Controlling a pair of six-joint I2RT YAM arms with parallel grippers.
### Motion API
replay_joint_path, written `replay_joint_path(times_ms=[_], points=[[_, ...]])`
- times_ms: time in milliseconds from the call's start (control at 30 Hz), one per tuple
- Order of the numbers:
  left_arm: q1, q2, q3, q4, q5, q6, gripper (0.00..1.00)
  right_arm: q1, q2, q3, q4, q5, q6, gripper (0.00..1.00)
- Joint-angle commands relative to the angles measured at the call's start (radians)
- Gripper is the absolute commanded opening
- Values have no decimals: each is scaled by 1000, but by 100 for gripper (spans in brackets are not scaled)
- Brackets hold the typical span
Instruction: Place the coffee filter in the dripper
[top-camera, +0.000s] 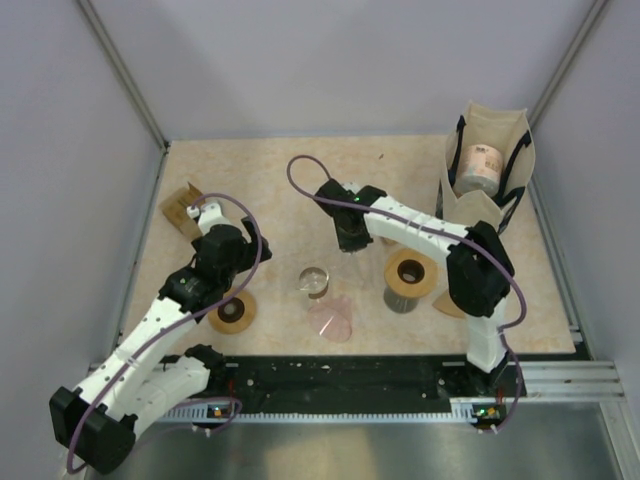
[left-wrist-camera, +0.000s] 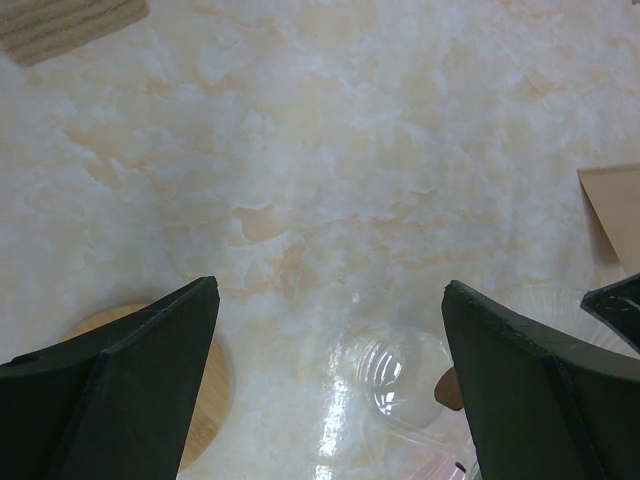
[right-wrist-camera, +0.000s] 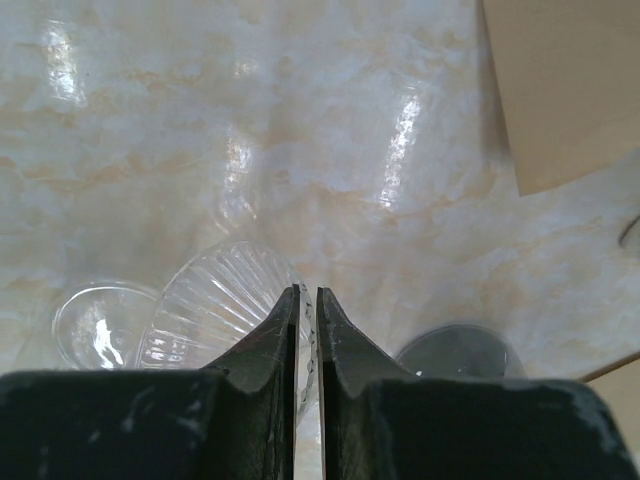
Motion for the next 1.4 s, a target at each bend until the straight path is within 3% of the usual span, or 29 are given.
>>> replay_joint_path(times_ms=[0, 100, 333, 567, 733, 1367], points=[[3, -11, 18, 17, -16, 0, 99, 17, -134, -16, 16, 61, 5, 0], [1, -10, 21, 22, -10, -3, 99, 19, -220, -73, 85, 60, -7, 0], [1, -9, 22, 58, 64, -5, 99, 17, -574, -318, 449, -38, -69, 0], [3, -10, 9, 135, 160, 12, 99, 14, -988, -579, 607, -2, -78, 0], [3, 17, 6, 180, 213, 15, 99, -20, -1206, -748, 596, 75, -9, 0], [3, 32, -8, 218, 256, 12, 99, -23, -1409, -885, 478, 238, 46, 0]])
